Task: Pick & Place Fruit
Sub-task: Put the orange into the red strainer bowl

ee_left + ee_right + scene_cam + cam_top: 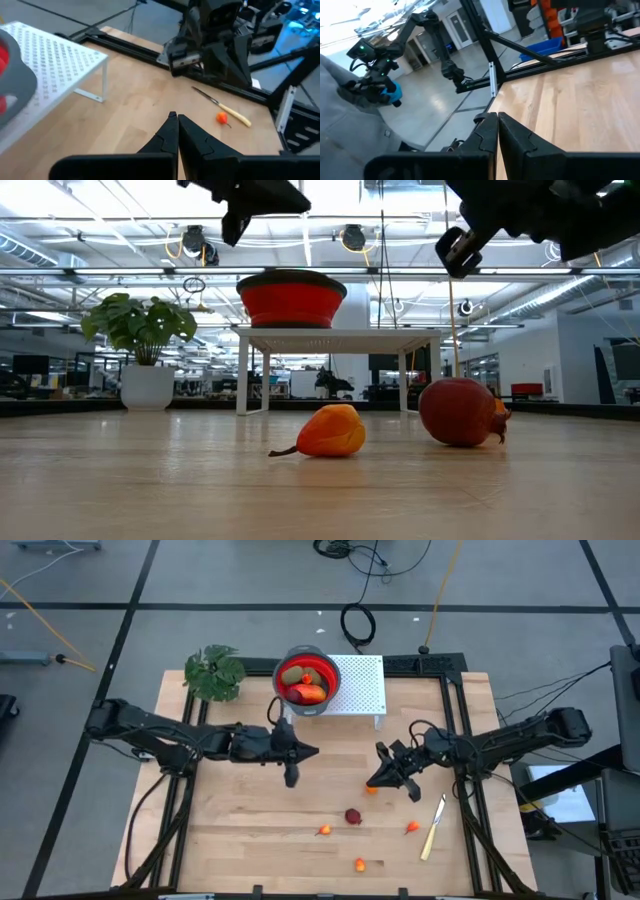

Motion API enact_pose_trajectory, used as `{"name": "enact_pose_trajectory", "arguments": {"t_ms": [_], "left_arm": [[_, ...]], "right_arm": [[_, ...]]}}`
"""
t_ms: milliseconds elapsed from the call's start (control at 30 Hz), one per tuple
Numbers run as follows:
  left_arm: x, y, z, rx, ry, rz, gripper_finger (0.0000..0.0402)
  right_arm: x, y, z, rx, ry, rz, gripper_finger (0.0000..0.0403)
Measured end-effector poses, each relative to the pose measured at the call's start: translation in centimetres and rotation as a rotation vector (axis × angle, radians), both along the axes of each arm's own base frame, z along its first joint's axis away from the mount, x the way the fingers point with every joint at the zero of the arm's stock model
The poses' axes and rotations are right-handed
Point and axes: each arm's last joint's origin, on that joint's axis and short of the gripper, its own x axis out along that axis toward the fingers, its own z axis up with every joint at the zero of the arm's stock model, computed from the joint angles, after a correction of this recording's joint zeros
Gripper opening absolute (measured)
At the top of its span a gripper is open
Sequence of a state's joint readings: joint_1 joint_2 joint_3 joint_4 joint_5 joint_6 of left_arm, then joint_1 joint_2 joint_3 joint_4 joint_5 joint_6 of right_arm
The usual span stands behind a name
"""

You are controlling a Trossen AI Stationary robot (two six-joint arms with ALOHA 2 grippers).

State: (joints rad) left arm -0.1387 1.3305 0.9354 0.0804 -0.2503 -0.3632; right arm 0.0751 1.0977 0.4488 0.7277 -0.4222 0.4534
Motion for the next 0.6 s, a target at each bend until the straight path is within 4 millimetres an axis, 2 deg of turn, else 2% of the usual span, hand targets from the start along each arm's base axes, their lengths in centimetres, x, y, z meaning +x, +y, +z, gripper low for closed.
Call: {"name": "enact_pose_trajectory", "arguments": {"t_ms": [133,367,600], "left_arm": [[-1.0,0.0,-0.7,-0.010,0.008,-0.038,0.0004],[-4.5,0.7,-0.7,0.030,-0.056,-0.050,0.0004],[-8.5,1.4,-1.9,0.044,-0.100,-0.054,0.0009]], "right_arm": [[0.0,0.8,-0.1,-0.017,-0.001,-0.029,0.0008],[0.3,1.8,0.4,-0.051,0.051,-0.062,0.0008],[1.2,2.4,1.9,-0.199,0.253,-0.107,0.0008]]}}
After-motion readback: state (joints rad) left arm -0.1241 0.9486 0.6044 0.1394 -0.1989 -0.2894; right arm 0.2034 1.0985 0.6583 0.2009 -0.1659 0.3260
